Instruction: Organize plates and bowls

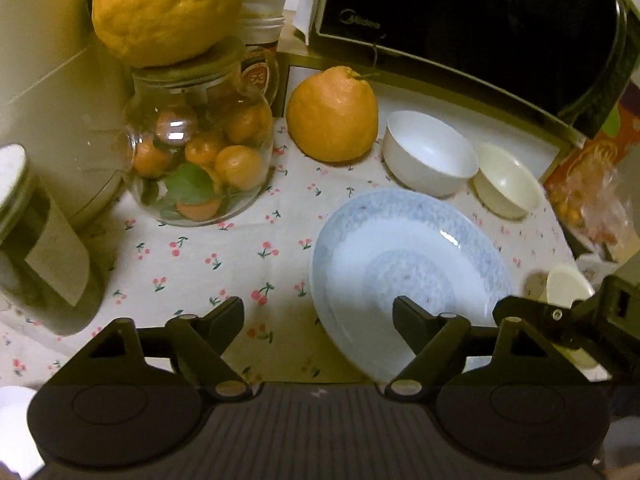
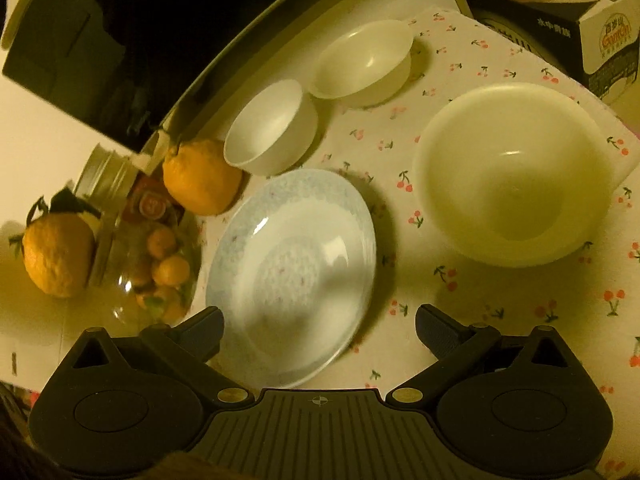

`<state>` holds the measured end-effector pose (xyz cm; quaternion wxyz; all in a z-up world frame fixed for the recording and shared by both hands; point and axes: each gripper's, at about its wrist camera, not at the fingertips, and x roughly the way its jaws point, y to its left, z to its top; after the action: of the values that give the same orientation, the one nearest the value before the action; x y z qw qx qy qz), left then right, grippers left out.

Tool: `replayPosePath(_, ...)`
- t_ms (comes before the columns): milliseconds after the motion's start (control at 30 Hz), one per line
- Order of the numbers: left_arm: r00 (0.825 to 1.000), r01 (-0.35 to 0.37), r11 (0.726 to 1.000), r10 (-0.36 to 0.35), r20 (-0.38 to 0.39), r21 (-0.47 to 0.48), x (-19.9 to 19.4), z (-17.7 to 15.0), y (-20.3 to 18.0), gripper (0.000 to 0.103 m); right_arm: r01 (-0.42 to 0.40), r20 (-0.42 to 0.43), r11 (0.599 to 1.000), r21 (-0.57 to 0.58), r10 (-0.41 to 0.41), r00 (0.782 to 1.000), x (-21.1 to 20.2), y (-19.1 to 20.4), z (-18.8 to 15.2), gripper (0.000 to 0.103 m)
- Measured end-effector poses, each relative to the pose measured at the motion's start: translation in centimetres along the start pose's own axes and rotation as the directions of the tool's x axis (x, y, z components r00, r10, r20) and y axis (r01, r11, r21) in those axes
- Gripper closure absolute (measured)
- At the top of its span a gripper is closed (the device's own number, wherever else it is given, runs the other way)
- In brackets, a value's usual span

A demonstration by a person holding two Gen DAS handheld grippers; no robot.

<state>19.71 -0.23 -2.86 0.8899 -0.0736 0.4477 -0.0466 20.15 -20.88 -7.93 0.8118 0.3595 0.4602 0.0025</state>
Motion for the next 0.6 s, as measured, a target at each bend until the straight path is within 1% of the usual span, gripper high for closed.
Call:
replayPosePath(67, 1.0, 0.014, 1.0, -0.014, 0.005, -0.019, 0.5, 0.2, 0.3, 0.032, -0.004, 0.014, 1.0, 0.011, 0.004, 1.0, 0.2, -0.4, 0.1, 0.005)
replayPosePath(100, 1.0, 0.023, 0.999, -0.023, 0.008, -0.028, 0.7, 0.2, 0.5, 0.036, -0.007, 0.02, 1.0, 0.015, 0.007, 1.0, 0.3, -0.5, 0.2, 0.008)
replayPosePath(167, 0.999, 0.044, 0.998, -0.044, 0.013, -0.043, 1.1, 0.4, 0.8, 0.039, -0.006, 0.035, 1.0, 0.02, 0.006, 0.999, 0.5, -0.7, 0.3, 0.013)
replayPosePath(333, 0.997, 0.07, 0.995, -0.069, 0.018, -0.071, 2.0, 0.5, 1.3, 0.055, -0.013, 0.066, 0.999, 0.049, 0.01, 0.998, 1.0, -1.6, 0.5, 0.023)
replayPosePath(400, 0.997, 0.083, 0.993, -0.082, 0.012, -0.086, 2.4, 0.4, 1.4, 0.06, -0.023, 0.068, 0.998, 0.065, 0.018, 0.998, 1.4, -1.9, 0.5, 0.032)
replayPosePath(433, 0.996, 0.085, 0.992, -0.085, 0.007, -0.093, 2.6, 0.4, 1.5, 0.062, -0.027, 0.068, 0.997, 0.075, 0.022, 0.997, 1.5, -2.1, 0.4, 0.035)
replayPosePath(500, 0.996, 0.089, 0.991, -0.089, 0.007, -0.102, 2.8, 0.3, 1.6, 0.065, -0.035, 0.071, 0.995, 0.09, 0.029, 0.997, 1.8, -2.2, 0.4, 0.048)
replayPosePath(533, 0.996, 0.091, 0.99, -0.091, 0.006, -0.107, 2.9, 0.3, 1.6, 0.067, -0.041, 0.074, 0.994, 0.097, 0.034, 0.997, 1.9, -2.3, 0.3, 0.051)
replayPosePath(600, 0.995, 0.098, 0.988, -0.098, 0.005, -0.119, 3.1, 0.2, 1.8, 0.071, -0.047, 0.082, 0.993, 0.11, 0.038, 0.996, 2.0, -2.5, 0.3, 0.062)
